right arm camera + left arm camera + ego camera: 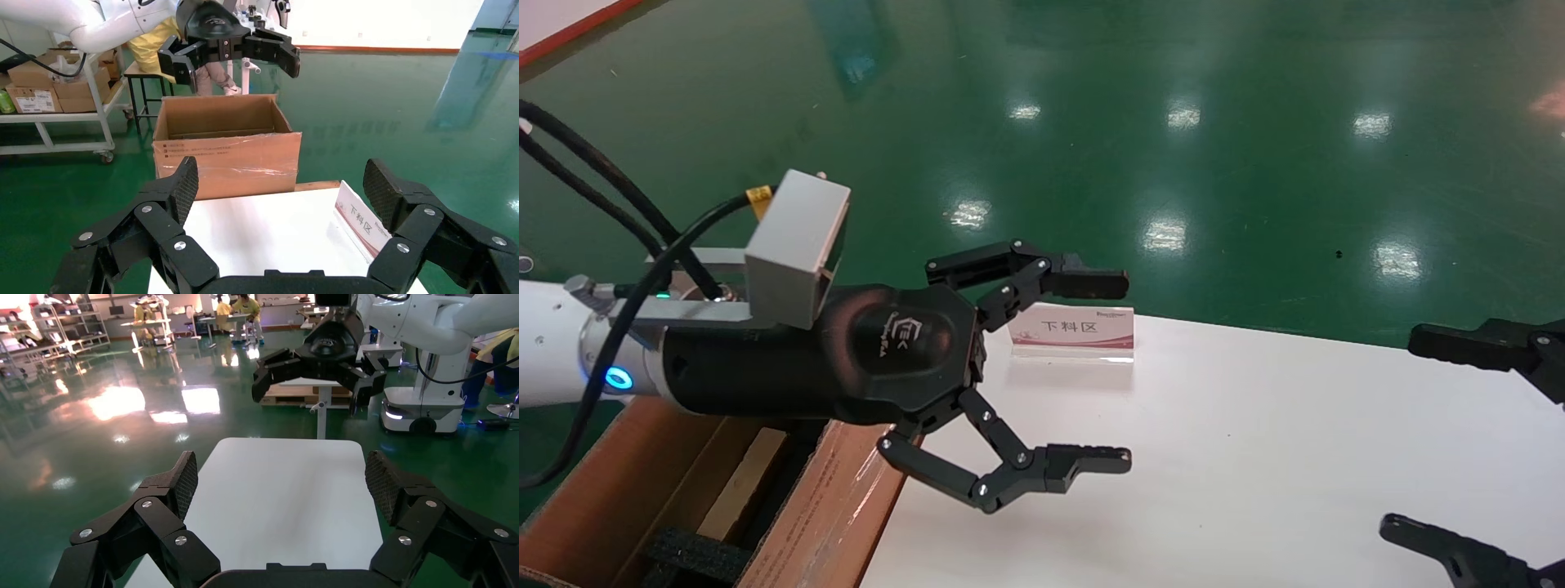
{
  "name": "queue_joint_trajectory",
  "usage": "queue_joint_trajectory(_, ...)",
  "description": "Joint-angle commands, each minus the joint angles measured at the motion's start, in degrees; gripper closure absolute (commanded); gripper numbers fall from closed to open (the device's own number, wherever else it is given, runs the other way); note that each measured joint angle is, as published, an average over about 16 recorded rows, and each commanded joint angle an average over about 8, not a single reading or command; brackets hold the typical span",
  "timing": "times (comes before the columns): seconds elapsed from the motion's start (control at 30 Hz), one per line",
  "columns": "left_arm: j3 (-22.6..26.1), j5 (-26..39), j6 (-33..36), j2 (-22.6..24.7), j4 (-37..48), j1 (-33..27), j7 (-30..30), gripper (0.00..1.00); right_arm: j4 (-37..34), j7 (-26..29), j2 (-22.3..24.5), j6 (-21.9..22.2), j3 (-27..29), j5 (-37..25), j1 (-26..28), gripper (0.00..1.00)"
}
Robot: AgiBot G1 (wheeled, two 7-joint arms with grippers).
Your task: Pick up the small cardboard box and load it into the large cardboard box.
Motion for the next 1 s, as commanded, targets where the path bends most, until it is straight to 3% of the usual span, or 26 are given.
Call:
queue_joint_trajectory(0.03,-1.20,-0.11,0.16,0.00,-0.15,0.72,0.18,0.00,0.01,0.02,-0.01,-0.01,0.03,-0.02,-0.01,0.00)
queue_joint_trajectory(1.0,-0.82,-0.08,0.13,0.00,-0.13,0.52,0.16,0.00,0.03,0.11,-0.10,-0.12,0.19,-0.15,-0.03,0.00)
